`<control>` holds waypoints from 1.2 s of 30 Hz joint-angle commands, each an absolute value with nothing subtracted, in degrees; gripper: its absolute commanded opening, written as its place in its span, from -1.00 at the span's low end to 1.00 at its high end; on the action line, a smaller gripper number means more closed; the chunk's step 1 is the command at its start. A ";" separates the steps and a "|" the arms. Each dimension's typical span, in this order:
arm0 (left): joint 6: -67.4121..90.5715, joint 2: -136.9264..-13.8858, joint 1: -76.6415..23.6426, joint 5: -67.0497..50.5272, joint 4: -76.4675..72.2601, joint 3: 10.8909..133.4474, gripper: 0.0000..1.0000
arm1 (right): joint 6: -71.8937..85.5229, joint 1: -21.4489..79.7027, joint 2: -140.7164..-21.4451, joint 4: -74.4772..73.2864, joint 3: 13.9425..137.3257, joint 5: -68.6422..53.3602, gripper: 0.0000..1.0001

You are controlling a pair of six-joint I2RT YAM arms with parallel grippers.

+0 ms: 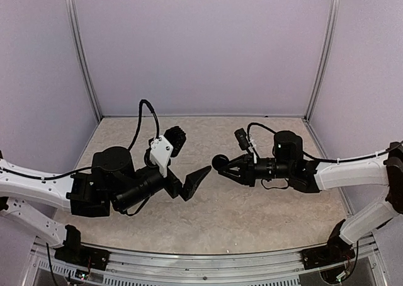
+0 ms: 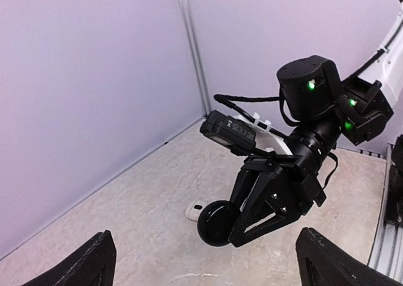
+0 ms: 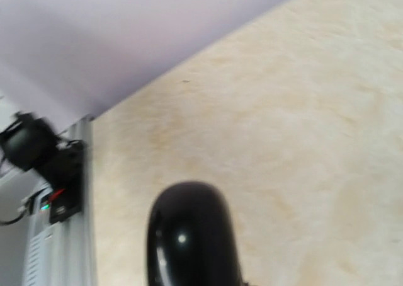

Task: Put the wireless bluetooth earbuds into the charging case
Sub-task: Close the charging case with the earbuds inside, then place the charging case with the earbuds at the center of the board.

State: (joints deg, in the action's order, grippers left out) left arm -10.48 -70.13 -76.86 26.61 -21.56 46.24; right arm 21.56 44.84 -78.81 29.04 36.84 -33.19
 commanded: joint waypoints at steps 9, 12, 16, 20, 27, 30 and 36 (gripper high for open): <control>-1.38 -66.72 -74.85 44.36 -23.69 44.65 0.98 | 28.19 40.21 -101.94 29.49 49.62 -31.43 -0.90; -0.31 -65.80 -74.32 44.75 -24.07 43.51 0.98 | 28.35 39.75 -105.58 29.75 52.08 -29.90 -0.89; 1.06 -65.53 -74.01 44.69 -23.89 42.90 0.98 | 28.51 38.70 -111.06 28.09 56.76 -29.43 -0.85; 1.27 -65.77 -73.87 45.44 -23.19 42.73 0.98 | 28.99 38.30 -115.37 27.02 59.83 -28.66 -0.81; 1.54 -65.88 -73.58 45.92 -23.29 41.63 0.98 | 29.23 37.69 -120.84 25.77 64.17 -27.01 -0.73; 1.67 -65.94 -73.41 46.05 -23.29 41.27 0.98 | 29.09 37.53 -122.52 24.61 65.67 -26.47 -0.67; 2.42 -65.59 -72.53 46.19 -23.63 40.31 0.98 | 30.22 37.25 -122.09 25.06 64.06 -24.88 -0.34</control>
State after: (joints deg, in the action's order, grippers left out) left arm 1.30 -66.19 -73.38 45.50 -22.72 41.52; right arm 29.32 37.87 -122.15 24.95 64.47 -26.63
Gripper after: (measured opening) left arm 0.990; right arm 0.298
